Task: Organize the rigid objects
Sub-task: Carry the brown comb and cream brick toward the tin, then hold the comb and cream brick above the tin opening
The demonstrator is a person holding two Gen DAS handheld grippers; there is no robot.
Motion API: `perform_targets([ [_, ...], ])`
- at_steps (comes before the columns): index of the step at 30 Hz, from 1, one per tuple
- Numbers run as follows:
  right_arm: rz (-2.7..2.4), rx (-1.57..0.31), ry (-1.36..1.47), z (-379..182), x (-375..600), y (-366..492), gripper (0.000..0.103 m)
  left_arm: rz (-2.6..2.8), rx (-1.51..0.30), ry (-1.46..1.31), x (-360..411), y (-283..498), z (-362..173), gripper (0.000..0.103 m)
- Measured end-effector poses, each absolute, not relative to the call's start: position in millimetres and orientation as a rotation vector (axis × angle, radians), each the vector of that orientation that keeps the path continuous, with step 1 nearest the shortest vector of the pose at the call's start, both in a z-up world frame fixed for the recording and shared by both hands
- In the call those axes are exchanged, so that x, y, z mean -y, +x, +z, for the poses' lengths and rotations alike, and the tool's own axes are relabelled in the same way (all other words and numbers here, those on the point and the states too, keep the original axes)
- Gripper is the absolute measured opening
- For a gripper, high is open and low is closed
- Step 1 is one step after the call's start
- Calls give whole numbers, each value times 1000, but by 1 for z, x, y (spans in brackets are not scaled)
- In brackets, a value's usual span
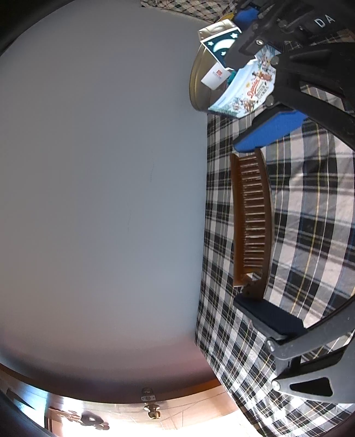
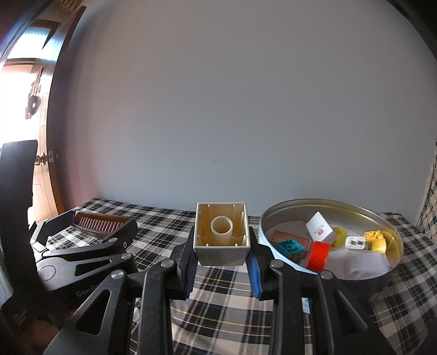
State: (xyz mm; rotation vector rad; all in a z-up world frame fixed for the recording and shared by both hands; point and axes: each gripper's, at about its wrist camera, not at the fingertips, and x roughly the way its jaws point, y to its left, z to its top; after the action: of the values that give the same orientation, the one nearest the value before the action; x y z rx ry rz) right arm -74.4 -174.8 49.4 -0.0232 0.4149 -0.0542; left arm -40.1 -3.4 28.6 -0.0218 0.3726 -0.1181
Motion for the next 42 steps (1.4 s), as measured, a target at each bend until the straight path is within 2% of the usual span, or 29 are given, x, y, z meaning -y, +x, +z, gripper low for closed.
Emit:
perform_targets([
  [42, -293, -309, -1, 76, 294, -128, 34, -339, -318, -20, 129, -66, 53, 103],
])
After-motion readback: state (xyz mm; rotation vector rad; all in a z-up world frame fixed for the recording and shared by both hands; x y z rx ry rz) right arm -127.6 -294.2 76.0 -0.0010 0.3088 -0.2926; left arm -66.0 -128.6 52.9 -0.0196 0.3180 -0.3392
